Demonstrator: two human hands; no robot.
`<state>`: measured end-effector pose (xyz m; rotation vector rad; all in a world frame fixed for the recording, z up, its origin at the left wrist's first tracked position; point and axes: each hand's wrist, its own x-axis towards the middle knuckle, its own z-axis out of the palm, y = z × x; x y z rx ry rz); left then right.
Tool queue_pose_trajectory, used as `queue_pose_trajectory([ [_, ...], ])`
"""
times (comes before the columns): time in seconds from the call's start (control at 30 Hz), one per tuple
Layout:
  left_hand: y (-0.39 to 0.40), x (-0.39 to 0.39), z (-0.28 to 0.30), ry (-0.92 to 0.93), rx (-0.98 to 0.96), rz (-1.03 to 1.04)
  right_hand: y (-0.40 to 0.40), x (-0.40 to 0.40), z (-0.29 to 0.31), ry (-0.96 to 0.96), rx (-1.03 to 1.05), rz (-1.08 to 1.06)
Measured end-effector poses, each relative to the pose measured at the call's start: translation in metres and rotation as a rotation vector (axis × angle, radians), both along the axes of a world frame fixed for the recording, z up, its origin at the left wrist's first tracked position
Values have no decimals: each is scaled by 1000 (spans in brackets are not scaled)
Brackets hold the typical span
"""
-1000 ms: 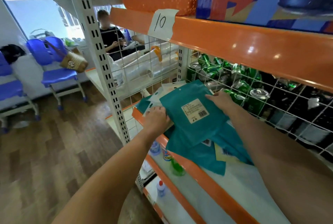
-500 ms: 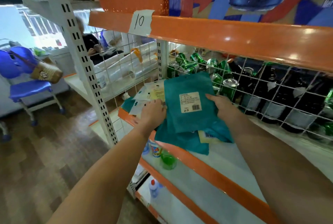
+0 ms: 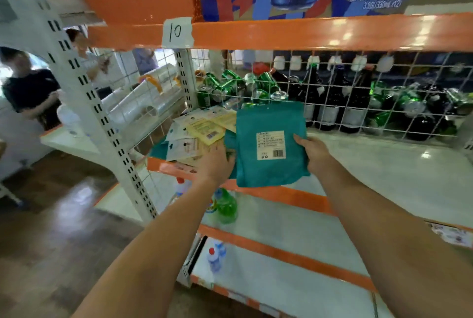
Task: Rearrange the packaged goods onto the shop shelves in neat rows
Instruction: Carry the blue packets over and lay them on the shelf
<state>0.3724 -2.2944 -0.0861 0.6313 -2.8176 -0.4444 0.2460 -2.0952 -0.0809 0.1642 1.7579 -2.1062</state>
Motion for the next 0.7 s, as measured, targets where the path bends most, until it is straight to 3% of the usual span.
queue_pose_trajectory([
  [0.3,54,29,-21,-50,173,-90,75,75,-26,-37,-56,-127],
  [0.5,96,48,-18,-91,-3,-234,131,103,-22,-31,17,-185],
  [0.7,158,75,-30,-72,153,-259,192,141,-21,-57,-28,-230],
])
